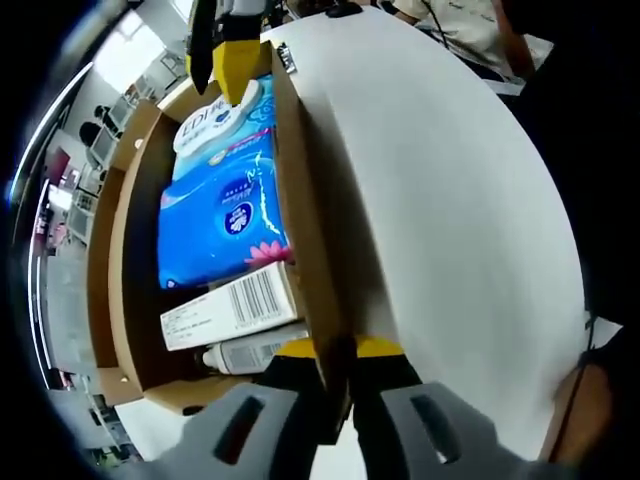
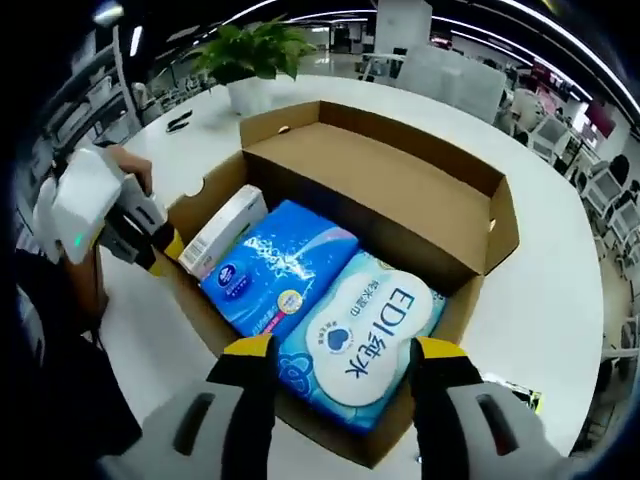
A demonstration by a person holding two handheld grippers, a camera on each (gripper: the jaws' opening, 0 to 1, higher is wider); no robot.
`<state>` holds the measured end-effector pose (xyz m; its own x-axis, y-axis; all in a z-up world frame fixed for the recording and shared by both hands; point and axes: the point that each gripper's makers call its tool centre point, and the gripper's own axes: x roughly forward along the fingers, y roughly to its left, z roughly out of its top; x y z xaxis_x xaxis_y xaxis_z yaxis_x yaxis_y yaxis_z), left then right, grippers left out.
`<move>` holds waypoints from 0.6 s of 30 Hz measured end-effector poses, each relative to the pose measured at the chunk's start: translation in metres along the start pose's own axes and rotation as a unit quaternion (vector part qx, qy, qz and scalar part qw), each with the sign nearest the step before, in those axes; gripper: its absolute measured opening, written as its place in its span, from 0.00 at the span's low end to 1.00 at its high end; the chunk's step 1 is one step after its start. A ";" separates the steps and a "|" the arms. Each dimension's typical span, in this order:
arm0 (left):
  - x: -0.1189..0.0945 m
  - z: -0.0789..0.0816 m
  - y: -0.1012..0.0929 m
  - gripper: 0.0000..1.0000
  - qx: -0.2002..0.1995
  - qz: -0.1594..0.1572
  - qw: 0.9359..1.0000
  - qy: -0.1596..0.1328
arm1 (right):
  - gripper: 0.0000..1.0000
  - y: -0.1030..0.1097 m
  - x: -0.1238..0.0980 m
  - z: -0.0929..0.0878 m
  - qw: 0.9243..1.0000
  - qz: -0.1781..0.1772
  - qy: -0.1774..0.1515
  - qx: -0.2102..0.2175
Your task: Operate the shoe box by opening the lid, removing the specified soft item, and placing it in the target area until the item is outside and the box remains undamaged.
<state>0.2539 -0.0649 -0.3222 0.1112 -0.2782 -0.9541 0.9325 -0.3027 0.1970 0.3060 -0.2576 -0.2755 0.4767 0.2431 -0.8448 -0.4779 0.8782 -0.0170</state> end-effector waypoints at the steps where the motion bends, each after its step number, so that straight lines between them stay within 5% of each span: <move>1: 0.000 0.000 0.000 0.06 0.000 0.000 1.000 0.000 | 0.57 -0.002 0.001 0.001 1.000 -0.001 0.002 0.007; 13: 0.000 0.000 -0.003 0.06 0.000 0.001 1.000 0.001 | 0.62 -0.001 0.015 -0.003 0.995 -0.017 0.054 0.084; 18: 0.001 -0.001 -0.002 0.06 -0.001 0.000 1.000 0.004 | 0.61 -0.008 0.023 -0.002 0.988 -0.055 0.077 0.118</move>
<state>0.2520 -0.0638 -0.3234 0.1140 -0.2712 -0.9557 0.9331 -0.3009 0.1968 0.3195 -0.2602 -0.2958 0.3892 0.0919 -0.9165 -0.2351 0.9720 -0.0023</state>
